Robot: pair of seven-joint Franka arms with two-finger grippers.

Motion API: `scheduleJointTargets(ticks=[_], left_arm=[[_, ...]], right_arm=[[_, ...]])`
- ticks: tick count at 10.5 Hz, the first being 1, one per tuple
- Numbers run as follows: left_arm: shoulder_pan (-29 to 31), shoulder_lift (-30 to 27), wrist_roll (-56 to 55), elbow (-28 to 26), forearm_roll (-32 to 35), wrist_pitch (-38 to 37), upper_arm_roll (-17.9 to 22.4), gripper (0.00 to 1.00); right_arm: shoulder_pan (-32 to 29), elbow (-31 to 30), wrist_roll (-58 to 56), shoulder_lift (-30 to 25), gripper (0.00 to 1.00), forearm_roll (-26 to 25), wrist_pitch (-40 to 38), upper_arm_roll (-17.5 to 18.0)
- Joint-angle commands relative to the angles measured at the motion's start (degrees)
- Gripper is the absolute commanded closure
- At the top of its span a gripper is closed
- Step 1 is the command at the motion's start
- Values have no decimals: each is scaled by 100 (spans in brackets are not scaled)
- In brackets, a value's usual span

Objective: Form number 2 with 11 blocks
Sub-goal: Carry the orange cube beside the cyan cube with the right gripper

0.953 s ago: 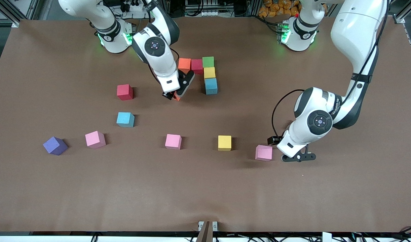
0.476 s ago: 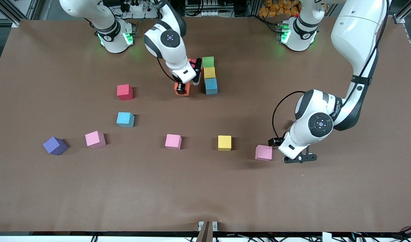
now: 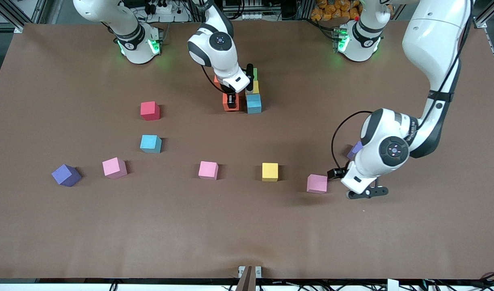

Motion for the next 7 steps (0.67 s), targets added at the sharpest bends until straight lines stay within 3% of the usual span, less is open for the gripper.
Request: scheduleJointTargets(ticks=[1,7], left_arm=[[90,-346,121,-34,-5,-88,32,0],[205,-312,193,-24,162,-35,5,0]], right_arm=[[40,141,75,126,53,8,-8,-34],[40,466,75,407,53,157,-17,-34]])
